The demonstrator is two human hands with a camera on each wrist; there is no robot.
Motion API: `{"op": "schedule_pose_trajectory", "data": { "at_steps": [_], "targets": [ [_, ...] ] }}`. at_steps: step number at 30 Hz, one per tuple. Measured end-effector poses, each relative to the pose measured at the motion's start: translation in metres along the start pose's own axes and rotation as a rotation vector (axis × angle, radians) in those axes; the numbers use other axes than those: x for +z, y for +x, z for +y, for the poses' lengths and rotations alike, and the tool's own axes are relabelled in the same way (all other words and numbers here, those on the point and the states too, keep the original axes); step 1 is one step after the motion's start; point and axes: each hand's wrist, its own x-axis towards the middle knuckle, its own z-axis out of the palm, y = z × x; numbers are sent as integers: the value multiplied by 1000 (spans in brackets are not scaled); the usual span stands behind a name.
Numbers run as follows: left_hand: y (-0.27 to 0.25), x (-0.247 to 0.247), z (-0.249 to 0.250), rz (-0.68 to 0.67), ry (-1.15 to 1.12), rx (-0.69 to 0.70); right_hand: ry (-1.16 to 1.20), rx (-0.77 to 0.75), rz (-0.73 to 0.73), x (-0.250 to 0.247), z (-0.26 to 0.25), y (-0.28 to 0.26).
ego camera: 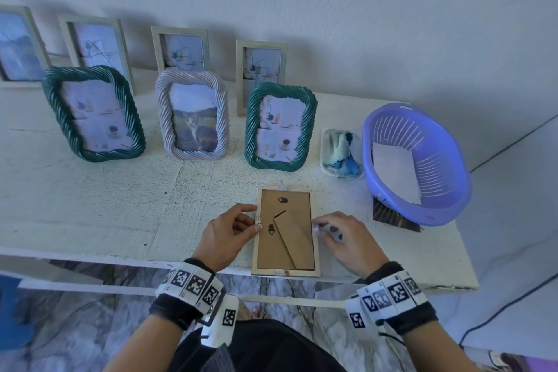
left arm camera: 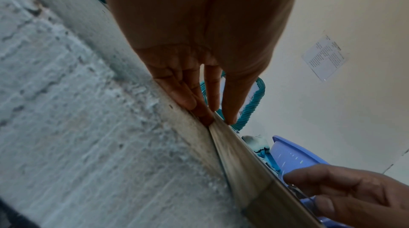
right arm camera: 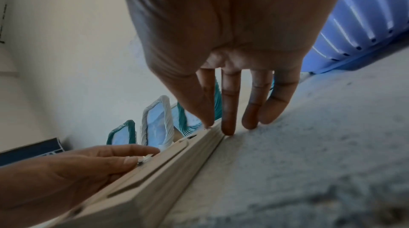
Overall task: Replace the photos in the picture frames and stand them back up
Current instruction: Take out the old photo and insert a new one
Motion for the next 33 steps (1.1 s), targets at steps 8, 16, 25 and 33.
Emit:
{"op": "schedule_pose_trajectory", "data": {
  "at_steps": [8, 16, 25, 33],
  "targets": [
    [2, 0, 0, -7, -1, -5, 6, -118, -210, -22, 9, 24],
    [2, -2, 2, 2, 6, -10, -65, -118, -241, -15, 5, 33],
    [0, 0, 1, -18, 80, 59, 69, -52, -175, -10, 3, 29],
    [1, 2, -2, -52, 148, 89, 48, -55, -168, -9, 0, 28]
  ]
}}
